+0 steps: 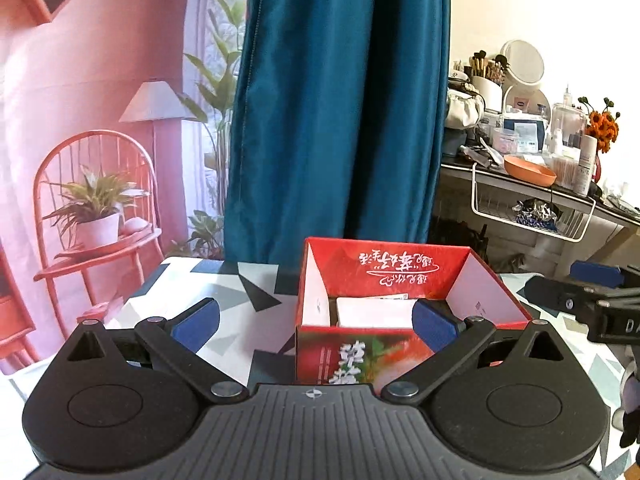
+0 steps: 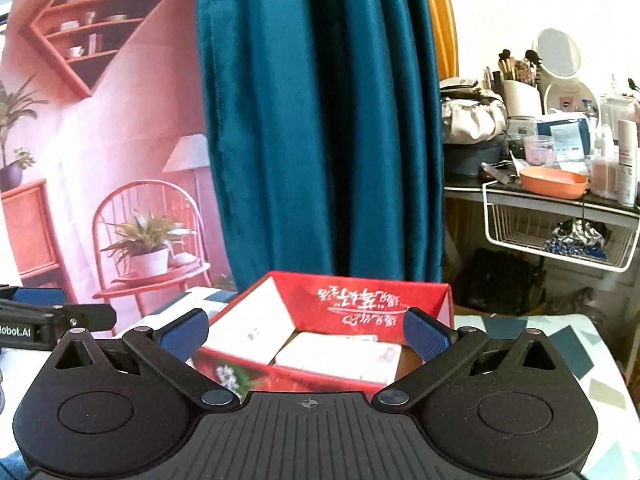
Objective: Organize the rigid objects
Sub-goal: 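Move both grippers back toward the lipstick and marker by the box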
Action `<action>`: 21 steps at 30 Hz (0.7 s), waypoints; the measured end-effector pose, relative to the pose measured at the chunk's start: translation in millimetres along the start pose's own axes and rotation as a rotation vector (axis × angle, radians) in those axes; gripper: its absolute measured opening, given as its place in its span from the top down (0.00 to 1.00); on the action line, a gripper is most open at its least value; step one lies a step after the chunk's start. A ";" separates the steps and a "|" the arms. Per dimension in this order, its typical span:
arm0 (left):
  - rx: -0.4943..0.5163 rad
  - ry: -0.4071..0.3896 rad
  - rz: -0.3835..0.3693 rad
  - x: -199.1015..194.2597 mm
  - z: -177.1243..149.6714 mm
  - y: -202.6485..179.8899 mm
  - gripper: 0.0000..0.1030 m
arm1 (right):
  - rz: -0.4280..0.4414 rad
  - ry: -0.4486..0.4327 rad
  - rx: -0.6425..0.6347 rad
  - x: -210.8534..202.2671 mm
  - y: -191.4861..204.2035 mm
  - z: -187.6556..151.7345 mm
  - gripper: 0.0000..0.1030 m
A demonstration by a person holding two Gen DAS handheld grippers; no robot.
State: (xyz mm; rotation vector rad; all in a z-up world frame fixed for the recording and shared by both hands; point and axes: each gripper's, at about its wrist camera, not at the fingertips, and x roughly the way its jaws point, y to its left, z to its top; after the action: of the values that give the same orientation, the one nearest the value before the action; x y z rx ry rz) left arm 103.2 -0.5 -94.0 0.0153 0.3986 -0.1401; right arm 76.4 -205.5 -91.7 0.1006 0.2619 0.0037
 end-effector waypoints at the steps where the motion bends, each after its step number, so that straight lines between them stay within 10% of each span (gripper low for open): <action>1: 0.001 -0.002 0.004 -1.1 -2.5 0.7 0.00 | 0.000 -0.003 -0.003 -3.9 2.7 -5.5 0.00; 21: -0.042 0.190 0.022 26.6 -84.7 19.4 0.00 | -0.091 0.080 0.009 -5.7 -8.0 -112.6 0.00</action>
State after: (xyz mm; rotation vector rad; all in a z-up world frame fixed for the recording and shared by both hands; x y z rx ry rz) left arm 97.5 18.8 -182.6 -0.0081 0.5907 -0.1085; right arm 41.7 -202.5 -199.3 0.0977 0.3463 -0.0845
